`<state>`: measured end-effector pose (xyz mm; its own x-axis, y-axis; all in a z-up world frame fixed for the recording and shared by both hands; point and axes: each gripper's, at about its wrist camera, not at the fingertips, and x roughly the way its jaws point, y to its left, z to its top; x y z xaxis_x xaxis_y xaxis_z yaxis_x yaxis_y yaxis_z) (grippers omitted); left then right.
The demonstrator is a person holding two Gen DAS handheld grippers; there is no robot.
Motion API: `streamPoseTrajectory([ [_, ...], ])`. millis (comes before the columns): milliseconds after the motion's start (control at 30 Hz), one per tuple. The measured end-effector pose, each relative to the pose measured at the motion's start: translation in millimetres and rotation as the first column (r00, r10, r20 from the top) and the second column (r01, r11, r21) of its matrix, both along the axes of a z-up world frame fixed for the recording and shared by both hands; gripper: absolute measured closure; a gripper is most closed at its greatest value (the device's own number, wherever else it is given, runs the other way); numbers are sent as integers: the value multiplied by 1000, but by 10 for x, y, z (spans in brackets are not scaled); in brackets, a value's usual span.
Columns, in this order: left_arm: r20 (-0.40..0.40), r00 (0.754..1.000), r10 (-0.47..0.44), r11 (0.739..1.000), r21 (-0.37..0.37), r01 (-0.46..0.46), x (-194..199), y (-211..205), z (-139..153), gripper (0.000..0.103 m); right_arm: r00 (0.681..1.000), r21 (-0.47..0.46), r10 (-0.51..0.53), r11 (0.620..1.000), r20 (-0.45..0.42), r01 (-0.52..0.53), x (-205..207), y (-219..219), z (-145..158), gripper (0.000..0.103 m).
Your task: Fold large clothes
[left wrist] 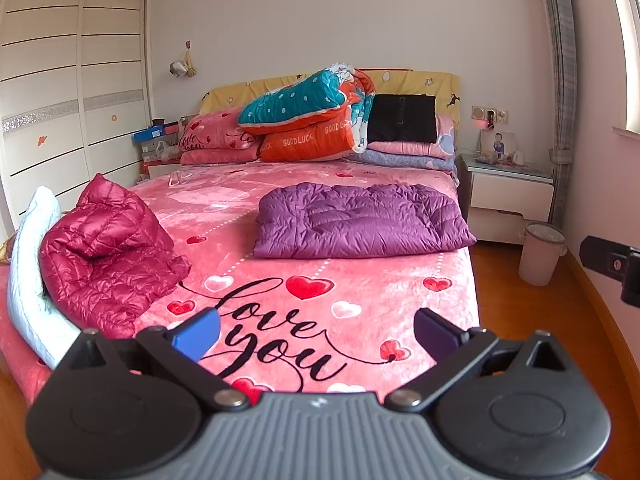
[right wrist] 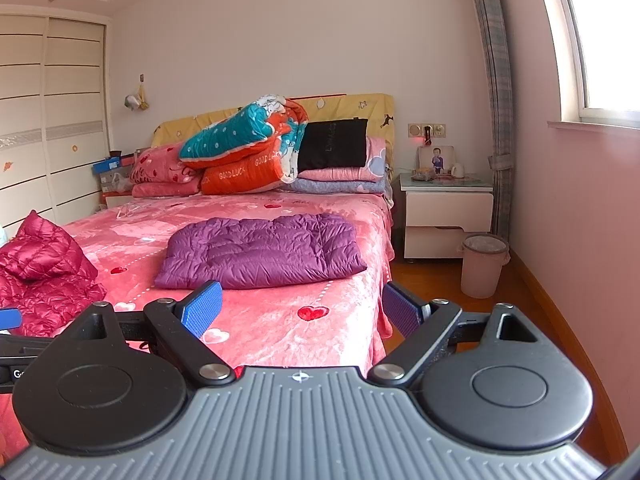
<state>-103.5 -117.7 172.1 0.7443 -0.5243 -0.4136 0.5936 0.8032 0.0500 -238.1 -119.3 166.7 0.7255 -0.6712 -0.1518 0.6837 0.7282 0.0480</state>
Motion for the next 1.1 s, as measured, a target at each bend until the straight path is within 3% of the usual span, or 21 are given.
streamPoseTrajectory([
  [1100,-42,999,6,999,38,-5,269,-257,-375,1,999,58,39,998,-25,-37,204,-374,-232,0],
])
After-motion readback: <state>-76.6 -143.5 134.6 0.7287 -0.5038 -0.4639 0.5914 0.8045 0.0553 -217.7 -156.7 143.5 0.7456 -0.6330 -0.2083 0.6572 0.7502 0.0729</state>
